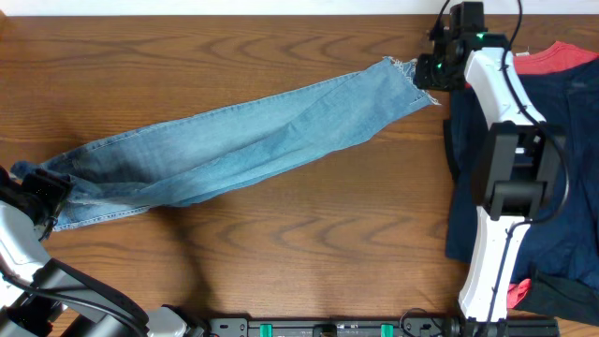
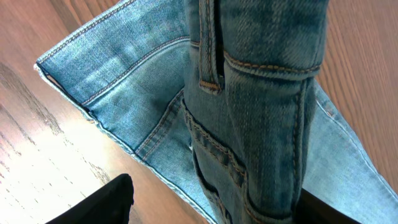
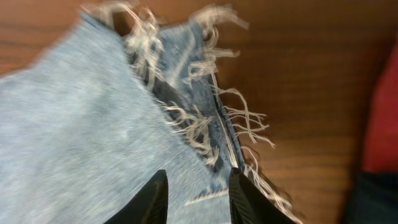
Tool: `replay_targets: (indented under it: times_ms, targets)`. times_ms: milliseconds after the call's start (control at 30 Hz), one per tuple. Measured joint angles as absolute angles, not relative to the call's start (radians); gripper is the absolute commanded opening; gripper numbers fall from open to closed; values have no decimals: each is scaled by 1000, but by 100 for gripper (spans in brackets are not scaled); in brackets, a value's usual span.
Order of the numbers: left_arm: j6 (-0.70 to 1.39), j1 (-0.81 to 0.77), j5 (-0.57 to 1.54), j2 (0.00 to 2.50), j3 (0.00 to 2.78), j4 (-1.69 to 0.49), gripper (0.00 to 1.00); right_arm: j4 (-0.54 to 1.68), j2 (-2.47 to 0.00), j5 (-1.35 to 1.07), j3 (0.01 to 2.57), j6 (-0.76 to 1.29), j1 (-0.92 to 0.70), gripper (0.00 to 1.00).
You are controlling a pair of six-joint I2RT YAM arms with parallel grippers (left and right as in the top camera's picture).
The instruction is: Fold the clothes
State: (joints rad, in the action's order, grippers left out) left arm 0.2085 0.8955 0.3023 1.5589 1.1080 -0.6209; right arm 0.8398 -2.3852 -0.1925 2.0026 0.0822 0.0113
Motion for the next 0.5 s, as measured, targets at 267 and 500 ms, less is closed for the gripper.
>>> replay_targets:
  times_ms: [267, 500]
  targets:
    - [208, 896, 300, 1559, 1108, -621, 70, 831, -2431, -209, 2002, 82, 11, 30]
    - [208, 896, 300, 1559, 1108, -621, 70, 819, -2444, -244, 2002, 70, 12, 7]
